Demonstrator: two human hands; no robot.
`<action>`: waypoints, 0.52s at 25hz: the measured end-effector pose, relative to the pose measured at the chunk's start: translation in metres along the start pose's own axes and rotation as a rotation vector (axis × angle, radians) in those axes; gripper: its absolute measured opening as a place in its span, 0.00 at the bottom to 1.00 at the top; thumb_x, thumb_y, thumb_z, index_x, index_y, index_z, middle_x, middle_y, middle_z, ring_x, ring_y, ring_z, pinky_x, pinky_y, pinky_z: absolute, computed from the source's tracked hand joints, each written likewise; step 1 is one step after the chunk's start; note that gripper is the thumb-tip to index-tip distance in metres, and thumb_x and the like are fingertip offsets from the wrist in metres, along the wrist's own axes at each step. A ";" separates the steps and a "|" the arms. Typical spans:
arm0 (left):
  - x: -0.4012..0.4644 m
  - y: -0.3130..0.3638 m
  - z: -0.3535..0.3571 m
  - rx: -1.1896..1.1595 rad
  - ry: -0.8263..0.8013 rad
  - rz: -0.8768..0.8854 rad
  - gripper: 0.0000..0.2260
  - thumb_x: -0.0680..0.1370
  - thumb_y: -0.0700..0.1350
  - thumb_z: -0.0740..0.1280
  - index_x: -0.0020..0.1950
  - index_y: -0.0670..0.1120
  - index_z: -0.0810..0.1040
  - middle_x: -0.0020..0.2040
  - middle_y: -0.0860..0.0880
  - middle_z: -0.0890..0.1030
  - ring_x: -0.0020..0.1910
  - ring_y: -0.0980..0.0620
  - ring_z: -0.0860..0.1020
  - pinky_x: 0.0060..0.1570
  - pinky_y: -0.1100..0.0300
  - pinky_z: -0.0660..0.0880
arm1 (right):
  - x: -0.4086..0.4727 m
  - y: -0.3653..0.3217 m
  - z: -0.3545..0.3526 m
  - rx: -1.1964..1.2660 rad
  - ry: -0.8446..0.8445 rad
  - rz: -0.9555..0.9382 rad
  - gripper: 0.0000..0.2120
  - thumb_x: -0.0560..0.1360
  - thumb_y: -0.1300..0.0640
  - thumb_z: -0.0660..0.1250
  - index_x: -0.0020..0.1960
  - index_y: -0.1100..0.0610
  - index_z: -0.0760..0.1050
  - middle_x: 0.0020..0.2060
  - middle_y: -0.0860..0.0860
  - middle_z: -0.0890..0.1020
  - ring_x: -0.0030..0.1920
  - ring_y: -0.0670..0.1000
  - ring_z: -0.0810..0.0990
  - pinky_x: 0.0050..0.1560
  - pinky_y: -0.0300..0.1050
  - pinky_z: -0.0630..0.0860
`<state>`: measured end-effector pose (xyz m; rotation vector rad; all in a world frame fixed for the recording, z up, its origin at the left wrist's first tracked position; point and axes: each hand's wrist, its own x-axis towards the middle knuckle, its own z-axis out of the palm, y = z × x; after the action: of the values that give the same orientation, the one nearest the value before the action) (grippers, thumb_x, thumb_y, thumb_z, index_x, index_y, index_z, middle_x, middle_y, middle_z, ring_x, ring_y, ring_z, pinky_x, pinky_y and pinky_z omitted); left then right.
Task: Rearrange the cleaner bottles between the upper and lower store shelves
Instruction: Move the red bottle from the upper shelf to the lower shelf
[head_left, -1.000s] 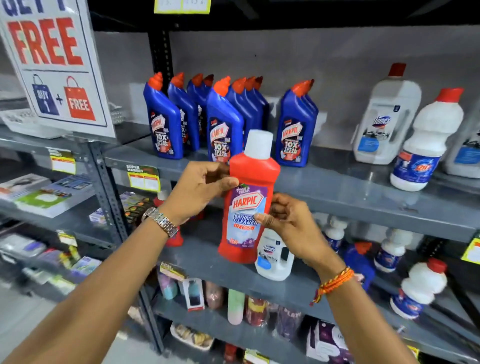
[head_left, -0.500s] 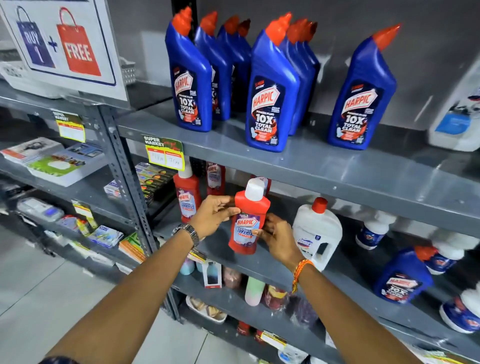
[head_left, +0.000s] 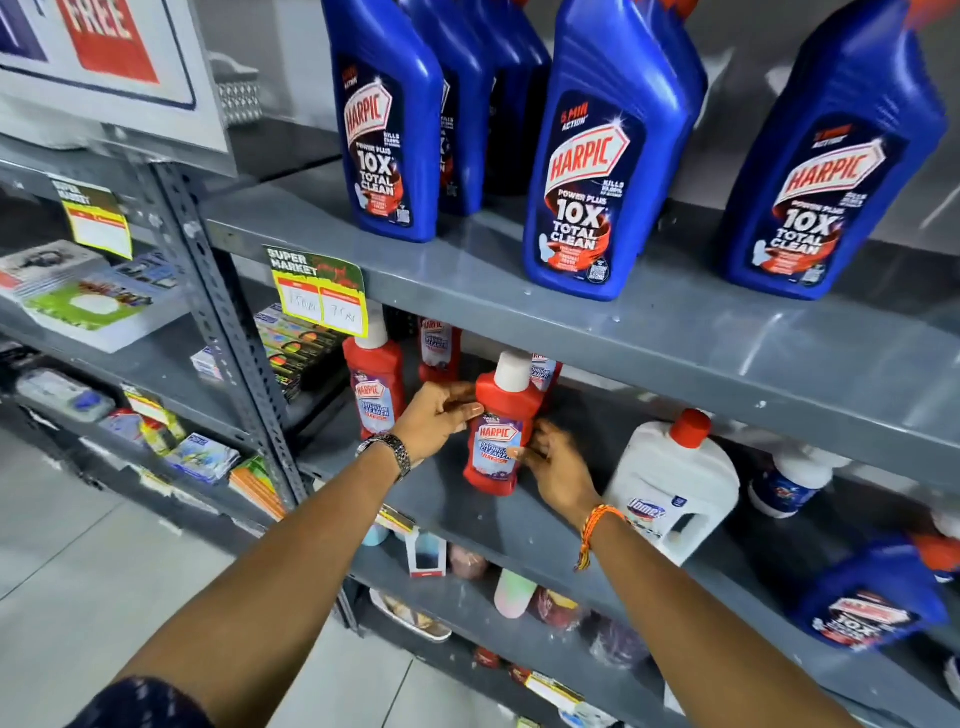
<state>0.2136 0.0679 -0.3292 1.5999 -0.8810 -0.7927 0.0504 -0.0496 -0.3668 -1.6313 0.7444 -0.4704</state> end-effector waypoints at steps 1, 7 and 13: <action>0.002 -0.004 0.000 0.000 -0.009 -0.008 0.15 0.82 0.34 0.65 0.69 0.37 0.76 0.63 0.44 0.81 0.52 0.63 0.81 0.47 0.70 0.81 | 0.002 0.002 0.002 0.023 -0.009 0.010 0.20 0.77 0.77 0.61 0.49 0.51 0.75 0.47 0.48 0.83 0.51 0.49 0.81 0.60 0.50 0.78; 0.003 -0.018 -0.002 -0.030 -0.015 0.007 0.14 0.82 0.34 0.65 0.68 0.39 0.77 0.57 0.50 0.83 0.51 0.64 0.82 0.49 0.69 0.80 | 0.005 0.015 0.002 0.010 -0.037 0.019 0.17 0.76 0.72 0.67 0.50 0.49 0.75 0.55 0.55 0.82 0.58 0.55 0.81 0.62 0.52 0.80; -0.003 -0.025 0.001 -0.023 0.042 0.041 0.15 0.81 0.32 0.65 0.68 0.39 0.77 0.57 0.49 0.84 0.56 0.55 0.81 0.60 0.59 0.78 | 0.001 0.017 0.002 -0.099 -0.045 -0.029 0.17 0.75 0.67 0.71 0.54 0.47 0.76 0.61 0.58 0.83 0.63 0.57 0.81 0.65 0.64 0.77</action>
<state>0.2144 0.0727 -0.3536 1.5680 -0.8689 -0.7357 0.0484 -0.0501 -0.3840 -1.7415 0.7206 -0.4222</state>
